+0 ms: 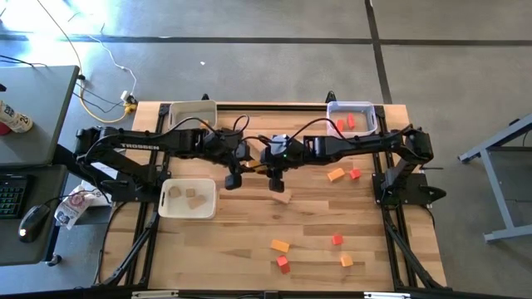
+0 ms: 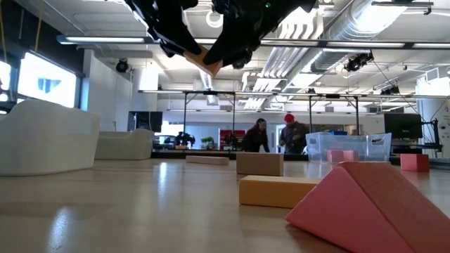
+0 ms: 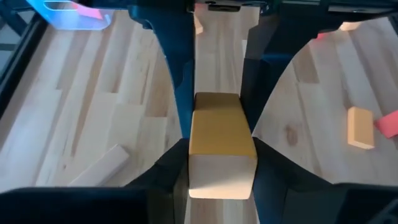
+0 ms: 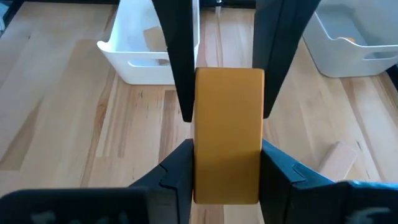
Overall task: Sort & place blocks by color
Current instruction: Put the yellow block into the gray bin
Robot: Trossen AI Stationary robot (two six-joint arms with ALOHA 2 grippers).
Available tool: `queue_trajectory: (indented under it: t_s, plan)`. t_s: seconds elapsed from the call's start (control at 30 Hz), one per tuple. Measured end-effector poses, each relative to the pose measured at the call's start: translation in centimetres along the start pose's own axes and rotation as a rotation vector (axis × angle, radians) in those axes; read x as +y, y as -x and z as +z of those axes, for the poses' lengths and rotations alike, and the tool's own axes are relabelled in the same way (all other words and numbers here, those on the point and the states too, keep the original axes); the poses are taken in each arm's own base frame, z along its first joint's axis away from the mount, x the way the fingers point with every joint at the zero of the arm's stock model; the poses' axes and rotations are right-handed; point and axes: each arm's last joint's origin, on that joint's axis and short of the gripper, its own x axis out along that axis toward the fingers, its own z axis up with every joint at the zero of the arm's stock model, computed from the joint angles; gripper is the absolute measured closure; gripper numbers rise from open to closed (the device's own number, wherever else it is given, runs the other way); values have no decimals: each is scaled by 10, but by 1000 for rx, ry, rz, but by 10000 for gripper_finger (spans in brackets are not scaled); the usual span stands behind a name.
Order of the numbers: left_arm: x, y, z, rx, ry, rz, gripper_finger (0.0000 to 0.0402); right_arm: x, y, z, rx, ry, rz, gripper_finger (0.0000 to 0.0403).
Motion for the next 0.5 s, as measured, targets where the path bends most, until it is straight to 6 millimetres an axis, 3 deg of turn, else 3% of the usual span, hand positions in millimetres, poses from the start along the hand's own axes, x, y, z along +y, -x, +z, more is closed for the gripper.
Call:
queue_trajectory:
  t_s: [0.2, 0.5]
  plan:
    - [0, 0, 0, 0, 0, -4, 297, 0, 0, 0, 2, 0, -5, 250]
    - [13, 2, -13, 137, 24, 125, 297, -2, 1, -10, 109, -55, -54, 240]
